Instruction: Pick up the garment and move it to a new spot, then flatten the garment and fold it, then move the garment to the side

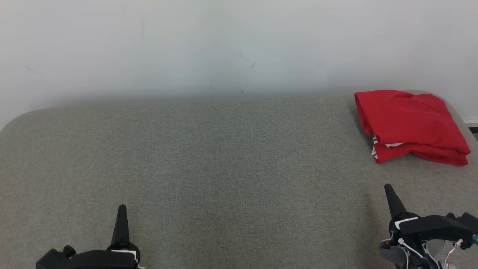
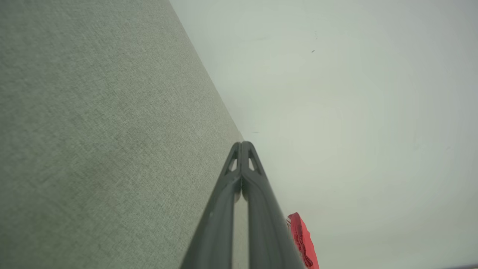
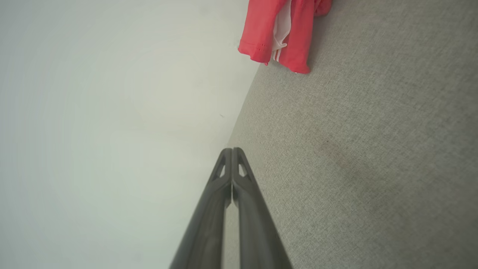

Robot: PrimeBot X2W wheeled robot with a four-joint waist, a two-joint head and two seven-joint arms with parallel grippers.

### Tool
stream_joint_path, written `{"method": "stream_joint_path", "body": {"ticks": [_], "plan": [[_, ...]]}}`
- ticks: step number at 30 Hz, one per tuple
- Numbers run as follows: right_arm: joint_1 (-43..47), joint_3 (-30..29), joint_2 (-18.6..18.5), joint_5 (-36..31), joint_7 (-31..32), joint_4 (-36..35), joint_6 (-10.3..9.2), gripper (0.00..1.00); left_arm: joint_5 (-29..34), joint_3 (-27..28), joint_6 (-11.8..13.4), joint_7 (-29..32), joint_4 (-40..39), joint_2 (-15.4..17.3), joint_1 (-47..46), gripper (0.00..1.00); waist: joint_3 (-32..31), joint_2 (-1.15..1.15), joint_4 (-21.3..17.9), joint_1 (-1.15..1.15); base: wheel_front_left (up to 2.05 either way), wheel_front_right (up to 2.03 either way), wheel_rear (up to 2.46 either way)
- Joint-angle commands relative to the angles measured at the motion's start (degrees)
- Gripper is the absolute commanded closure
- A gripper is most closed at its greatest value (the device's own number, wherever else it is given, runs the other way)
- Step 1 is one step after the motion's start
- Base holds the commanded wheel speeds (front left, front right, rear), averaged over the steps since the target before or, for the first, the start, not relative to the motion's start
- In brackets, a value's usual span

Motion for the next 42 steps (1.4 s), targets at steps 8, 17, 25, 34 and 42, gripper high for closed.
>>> {"method": "stream_joint_path", "body": {"ticks": [8, 17, 25, 34, 42], "plan": [[-2.02, -1.13, -0.51, 5.14, 1.92, 0.46, 0.15, 1.0, -5.43, -0.27, -0.47, 0.72, 0.67, 0.22, -2.32, 1.0, 0.09, 0.0, 0.17, 0.0, 0.0, 0.0, 0.0], [-3.14, -2.0, -0.59, 9.57, 3.55, 1.13, 0.16, 1.0, -10.02, -0.53, -0.57, 1.34, 1.42, 0.23, -3.61, 1.0, 0.19, 0.0, 0.35, 0.0, 0.0, 0.0, 0.0], [-4.03, -2.72, -0.65, 13.2, 4.88, 1.66, 0.16, 1.0, -13.77, -0.74, -0.69, 1.8, 2.07, 0.24, -4.59, 1.0, 0.27, 0.0, 0.52, 0.0, 0.0, 0.0, 0.0], [-5.08, -3.47, -0.71, 17.09, 6.28, 2.25, 0.17, 1.0, -17.53, -0.95, -0.89, 2.29, 2.74, 0.24, -5.68, 1.0, 0.37, 0.0, 0.7, 0.0, 0.0, 0.0, 0.0], [-5.95, -4.09, -0.79, 20.23, 7.53, 2.77, 0.18, 1.0, -20.96, -1.09, -1.07, 2.67, 3.31, 0.24, -6.43, 1.0, 0.45, 0.0, 0.86, 0.0, 0.0, 0.0, 0.0]]}}
